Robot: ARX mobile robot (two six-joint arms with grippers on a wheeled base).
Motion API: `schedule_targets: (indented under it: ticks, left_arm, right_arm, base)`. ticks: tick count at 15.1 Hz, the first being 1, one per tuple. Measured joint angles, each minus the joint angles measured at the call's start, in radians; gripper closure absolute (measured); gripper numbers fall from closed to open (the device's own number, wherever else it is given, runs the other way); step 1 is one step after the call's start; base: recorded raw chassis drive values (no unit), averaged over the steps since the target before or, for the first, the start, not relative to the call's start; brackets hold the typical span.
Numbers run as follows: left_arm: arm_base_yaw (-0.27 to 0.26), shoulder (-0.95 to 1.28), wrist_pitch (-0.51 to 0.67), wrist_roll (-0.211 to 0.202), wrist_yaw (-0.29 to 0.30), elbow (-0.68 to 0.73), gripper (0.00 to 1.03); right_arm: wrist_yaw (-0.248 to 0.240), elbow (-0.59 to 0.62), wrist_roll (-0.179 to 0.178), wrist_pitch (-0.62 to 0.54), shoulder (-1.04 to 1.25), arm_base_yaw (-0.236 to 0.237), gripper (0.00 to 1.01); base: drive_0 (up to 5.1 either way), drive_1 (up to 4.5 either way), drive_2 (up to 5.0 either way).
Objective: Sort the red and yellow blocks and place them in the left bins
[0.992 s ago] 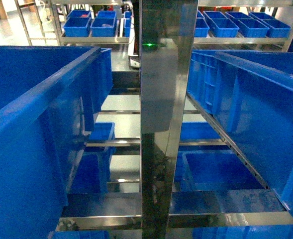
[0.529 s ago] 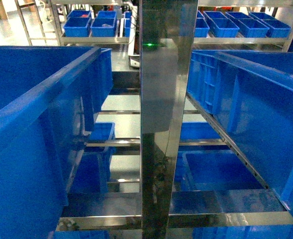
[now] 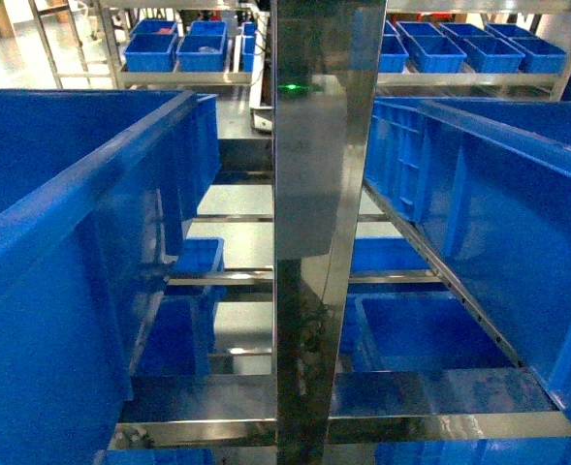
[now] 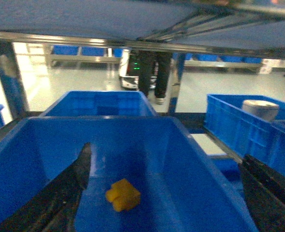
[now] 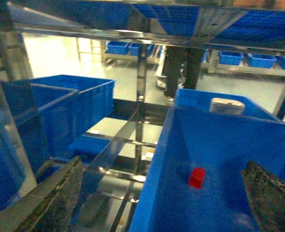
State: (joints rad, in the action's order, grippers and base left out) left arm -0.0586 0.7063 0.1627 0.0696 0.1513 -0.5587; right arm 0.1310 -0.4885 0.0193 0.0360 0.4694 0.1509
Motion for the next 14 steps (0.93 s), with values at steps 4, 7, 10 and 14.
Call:
schedule_targets:
  ticks: [4, 7, 10, 14]
  left_arm:
    - [0.055, -0.124, 0.074, -0.051, -0.156, 0.217, 0.58]
    - [0.058, -0.198, 0.101, -0.051, -0.152, 0.317, 0.83]
    - [0.059, -0.203, 0.104, -0.052, -0.152, 0.320, 0.46]
    - [0.059, -0.202, 0.104, -0.053, -0.152, 0.320, 0.03]
  right_arm:
    - [-0.291, 0.172, -0.005, -0.085, -0.098, -0.006, 0.46]
    - [-0.146, 0.266, -0.004, -0.108, -0.173, -0.143, 0.76]
    - [-0.130, 0.270, -0.008, -0.110, -0.170, -0.151, 0.39]
    - [-0.130, 0.270, -0.008, -0.111, -0.171, -0.151, 0.03]
  base:
    - [0.0, 0.00, 0.0]
    - [0.0, 0.00, 0.0]
    - [0.0, 0.00, 0.0]
    - [0.0, 0.00, 0.0]
